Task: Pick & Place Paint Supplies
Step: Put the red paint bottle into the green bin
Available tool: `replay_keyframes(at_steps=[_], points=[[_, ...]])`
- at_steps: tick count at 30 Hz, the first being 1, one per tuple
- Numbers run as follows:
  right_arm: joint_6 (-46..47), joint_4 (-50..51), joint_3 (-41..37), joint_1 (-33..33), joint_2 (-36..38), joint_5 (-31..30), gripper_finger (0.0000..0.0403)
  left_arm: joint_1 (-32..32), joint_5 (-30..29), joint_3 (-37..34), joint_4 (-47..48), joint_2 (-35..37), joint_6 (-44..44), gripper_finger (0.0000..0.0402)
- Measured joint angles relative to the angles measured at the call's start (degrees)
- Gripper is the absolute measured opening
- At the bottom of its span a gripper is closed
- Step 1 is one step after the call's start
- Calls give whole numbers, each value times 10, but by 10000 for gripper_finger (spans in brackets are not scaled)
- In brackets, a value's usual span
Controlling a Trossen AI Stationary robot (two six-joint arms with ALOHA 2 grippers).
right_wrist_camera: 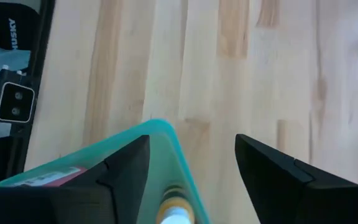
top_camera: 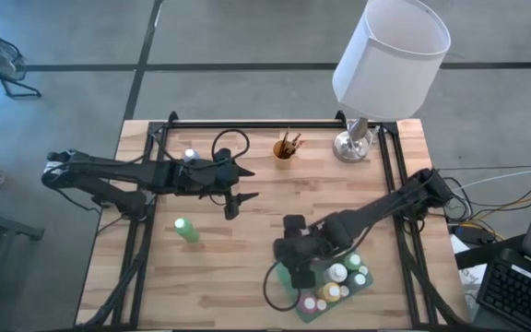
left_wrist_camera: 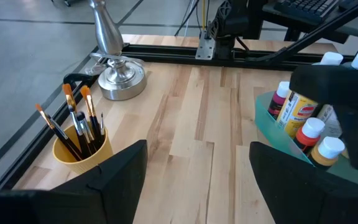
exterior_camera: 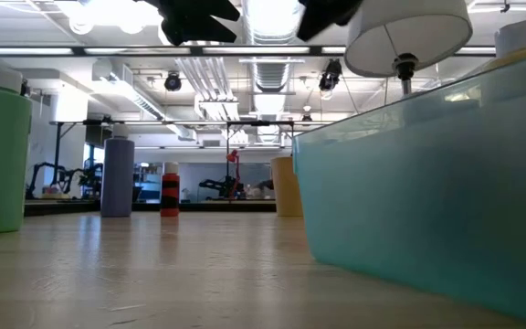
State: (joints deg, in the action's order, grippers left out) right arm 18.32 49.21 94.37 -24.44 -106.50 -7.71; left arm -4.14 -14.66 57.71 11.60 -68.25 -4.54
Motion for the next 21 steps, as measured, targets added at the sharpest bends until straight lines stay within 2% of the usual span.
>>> replay_keyframes(at_steps=[11, 21], points=[[-140, -1, 58, 2, 4, -13, 193, 0, 0, 0, 0, 0, 5, 287], [-235, 6, 22, 8, 66, -7, 162, 0, 0, 0, 0, 0, 5, 287]])
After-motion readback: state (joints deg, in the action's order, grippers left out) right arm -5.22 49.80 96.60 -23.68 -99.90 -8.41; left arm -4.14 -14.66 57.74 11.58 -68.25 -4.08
